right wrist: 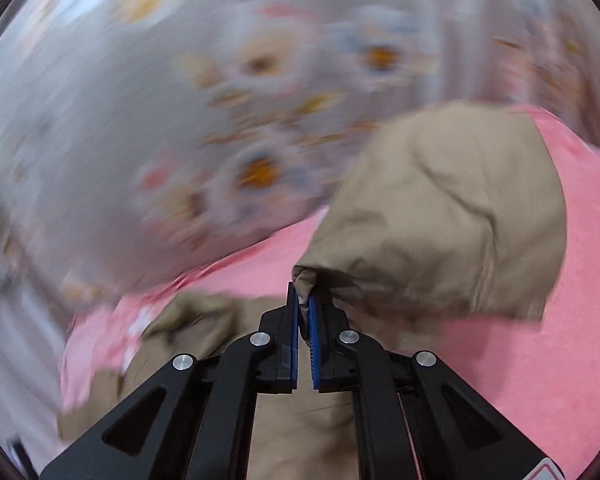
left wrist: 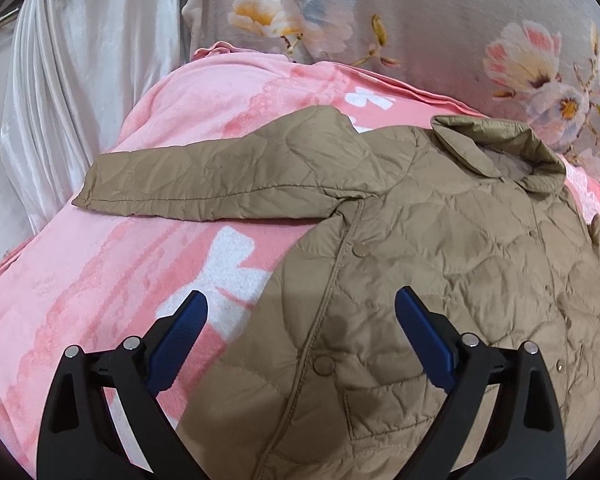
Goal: Fold large clothes
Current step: 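Fold the held sleeve across the coat front with the right tool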
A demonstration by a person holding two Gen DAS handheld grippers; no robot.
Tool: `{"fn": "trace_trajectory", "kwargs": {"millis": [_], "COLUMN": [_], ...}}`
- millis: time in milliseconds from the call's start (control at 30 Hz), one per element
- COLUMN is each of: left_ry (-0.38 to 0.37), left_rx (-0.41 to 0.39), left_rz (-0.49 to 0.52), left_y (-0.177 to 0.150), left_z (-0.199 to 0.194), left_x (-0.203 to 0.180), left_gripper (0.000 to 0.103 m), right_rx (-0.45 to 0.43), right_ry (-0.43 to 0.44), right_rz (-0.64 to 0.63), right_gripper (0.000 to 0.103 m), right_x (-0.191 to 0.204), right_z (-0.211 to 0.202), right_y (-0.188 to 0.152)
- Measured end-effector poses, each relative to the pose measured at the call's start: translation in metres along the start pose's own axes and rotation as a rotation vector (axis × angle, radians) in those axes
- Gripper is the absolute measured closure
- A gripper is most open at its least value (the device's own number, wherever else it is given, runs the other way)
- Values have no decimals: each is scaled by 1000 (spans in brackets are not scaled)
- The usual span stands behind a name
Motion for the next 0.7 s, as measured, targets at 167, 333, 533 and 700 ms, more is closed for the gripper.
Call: {"fn": "trace_trajectory", "kwargs": {"millis": [167,333,533,700], "left_ry": [-27,-69,-281,-422], "left_rx": [12,31,91,90], "left_rz": [-37,-67,-90,-156], "left_y": [8,13,15,27], "left_z": [4,11,23,16], "left_x": [11,22,6,-8], "left_gripper": [11,11,10,10], "right_rx": [230,471,511,473], "right_ry": [203,221,207,274], "right_rz": [-240,-450,-516,-479], "right_gripper": [98,95,54,48], "right_x": [133,197,202,199], "right_z": [33,67,58,26], "right_y": [-89,-207,-246,-228]}}
Point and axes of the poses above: each gripper's, at about its wrist camera, not at the fingertips, and z roughly the way its jaws point, x to its left, y to its top, the point moved 6 cm from there along z, roughly the way its jaws point, and after that the axes turned 5 degrees about z, right-handed, at the moved point
